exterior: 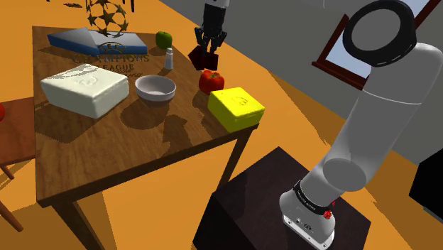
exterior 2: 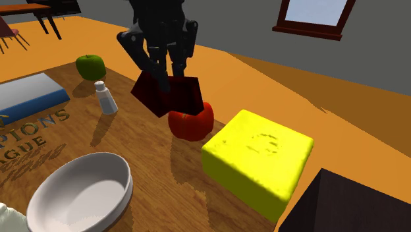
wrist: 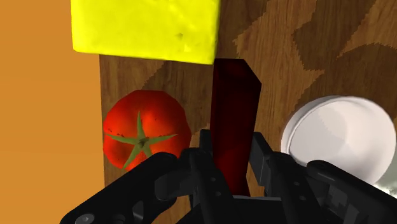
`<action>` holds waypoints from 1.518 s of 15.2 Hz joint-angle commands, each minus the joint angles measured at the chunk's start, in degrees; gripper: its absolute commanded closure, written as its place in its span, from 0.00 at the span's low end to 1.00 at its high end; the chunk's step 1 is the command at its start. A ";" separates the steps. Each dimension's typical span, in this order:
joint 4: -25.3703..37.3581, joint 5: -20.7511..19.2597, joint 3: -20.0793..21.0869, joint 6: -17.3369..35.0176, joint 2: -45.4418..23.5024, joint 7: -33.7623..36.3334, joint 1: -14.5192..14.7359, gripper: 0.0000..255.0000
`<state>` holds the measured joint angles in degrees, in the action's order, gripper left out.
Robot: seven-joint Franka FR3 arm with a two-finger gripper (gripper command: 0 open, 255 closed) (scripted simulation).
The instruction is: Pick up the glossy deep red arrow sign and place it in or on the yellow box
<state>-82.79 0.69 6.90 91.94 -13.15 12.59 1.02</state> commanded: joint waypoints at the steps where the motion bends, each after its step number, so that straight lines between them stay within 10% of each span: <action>1: 1.80 -0.02 0.02 -1.70 -0.09 0.07 0.03 1.00; 18: -36.21 2.03 -4.36 -1.42 37.46 -8.19 -3.62 1.00; 23: -40.45 2.08 -4.31 2.38 37.90 -8.30 -3.58 1.00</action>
<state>-122.27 2.79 2.66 93.62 24.43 4.43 -2.52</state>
